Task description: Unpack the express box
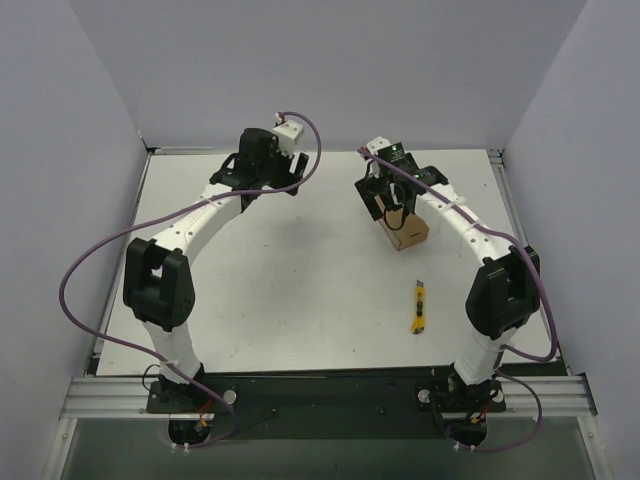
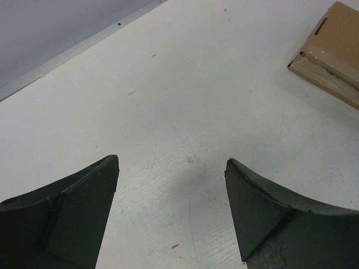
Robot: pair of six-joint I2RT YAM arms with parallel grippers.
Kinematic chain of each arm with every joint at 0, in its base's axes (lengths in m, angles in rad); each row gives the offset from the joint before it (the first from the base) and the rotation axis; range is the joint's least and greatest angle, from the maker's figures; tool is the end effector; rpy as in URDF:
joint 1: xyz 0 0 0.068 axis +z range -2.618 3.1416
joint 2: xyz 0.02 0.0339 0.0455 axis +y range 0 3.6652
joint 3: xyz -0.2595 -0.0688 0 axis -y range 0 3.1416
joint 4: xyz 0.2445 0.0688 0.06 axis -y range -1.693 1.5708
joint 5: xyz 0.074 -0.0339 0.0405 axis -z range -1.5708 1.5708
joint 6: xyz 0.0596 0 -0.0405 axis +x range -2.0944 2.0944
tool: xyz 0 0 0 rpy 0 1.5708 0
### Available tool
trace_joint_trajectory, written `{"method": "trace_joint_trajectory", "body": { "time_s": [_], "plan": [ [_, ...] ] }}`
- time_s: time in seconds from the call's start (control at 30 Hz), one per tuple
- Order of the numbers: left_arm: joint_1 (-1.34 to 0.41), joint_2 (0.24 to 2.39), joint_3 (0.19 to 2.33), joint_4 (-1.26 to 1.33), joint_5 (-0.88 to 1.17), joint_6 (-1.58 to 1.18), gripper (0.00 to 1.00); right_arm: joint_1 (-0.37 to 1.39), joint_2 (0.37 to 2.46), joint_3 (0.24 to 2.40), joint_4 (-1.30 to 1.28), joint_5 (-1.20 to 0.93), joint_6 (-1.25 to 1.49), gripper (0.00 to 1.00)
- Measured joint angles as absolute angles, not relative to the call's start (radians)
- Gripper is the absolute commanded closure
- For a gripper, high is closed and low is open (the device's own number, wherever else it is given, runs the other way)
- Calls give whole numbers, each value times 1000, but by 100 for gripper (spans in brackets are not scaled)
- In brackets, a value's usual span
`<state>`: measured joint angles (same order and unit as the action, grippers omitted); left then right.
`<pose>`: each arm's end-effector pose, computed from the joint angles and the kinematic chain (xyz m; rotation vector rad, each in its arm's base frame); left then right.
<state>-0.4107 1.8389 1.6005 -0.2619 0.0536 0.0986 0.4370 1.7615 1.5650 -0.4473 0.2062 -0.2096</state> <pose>0.4183 -0.1856 0.3002 0.5558 2.0040 -0.2467 0.3916 0.1695 0.3000 -0.5904 2.1199 -0.1013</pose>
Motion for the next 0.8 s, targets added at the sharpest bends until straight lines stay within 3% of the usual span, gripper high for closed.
{"method": "trace_joint_trajectory", "body": {
  "time_s": [0.3,0.8],
  "plan": [
    [-411,1865,1604,-347,170,196,15,276,1747,1623,-569,-38,-242,12],
    [-411,1857,1492,-442,188,216,16,276,1513,1202,-766,-192,-101,28]
  ]
}}
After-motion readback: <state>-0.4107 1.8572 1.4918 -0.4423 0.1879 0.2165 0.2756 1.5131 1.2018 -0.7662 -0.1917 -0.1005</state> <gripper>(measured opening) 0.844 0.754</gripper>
